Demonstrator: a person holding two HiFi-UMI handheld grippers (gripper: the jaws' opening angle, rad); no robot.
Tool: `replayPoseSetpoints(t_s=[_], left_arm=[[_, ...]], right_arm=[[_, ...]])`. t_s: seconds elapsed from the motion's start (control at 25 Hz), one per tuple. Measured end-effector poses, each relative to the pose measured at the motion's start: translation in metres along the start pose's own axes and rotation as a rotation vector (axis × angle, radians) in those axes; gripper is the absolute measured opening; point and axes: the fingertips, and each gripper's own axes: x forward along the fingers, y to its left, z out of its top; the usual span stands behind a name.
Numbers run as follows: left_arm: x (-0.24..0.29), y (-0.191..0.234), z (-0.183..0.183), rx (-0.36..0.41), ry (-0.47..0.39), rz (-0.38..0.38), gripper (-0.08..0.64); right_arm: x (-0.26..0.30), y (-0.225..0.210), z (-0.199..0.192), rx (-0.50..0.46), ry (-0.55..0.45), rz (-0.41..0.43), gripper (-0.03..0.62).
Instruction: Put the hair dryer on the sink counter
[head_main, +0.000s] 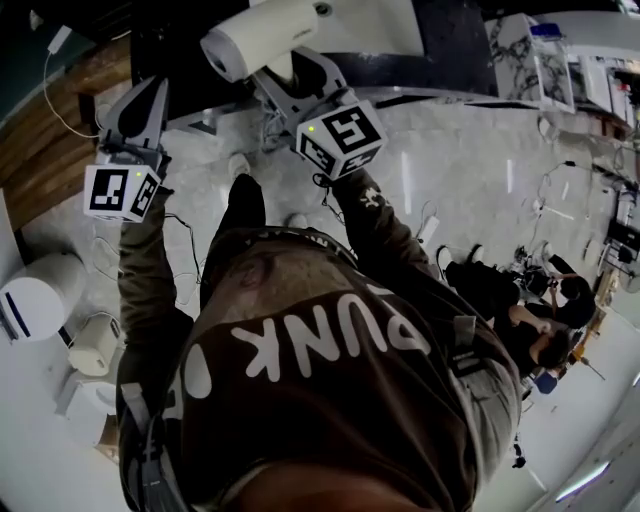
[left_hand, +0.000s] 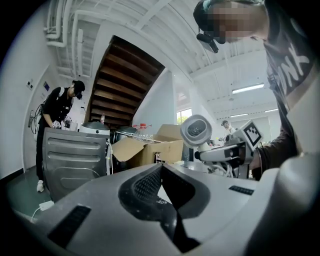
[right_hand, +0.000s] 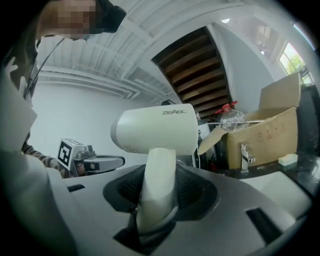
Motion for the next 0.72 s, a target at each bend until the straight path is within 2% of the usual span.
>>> replayPoseSetpoints(t_s=[0.44,0.72], left_arm=[[0.041,0.062,-0.025,-0.047,0.020,-0.014,-0.005],[0.055,0.087,-0.040,-0.059,0.022,-0.019,-0.005]], right_arm=[[0.104,-0.056,-0.049,0.106,0.269,-0.139,0.170],[0.146,-0.077,-0.097,0.180,0.463,-0.215,0.170]])
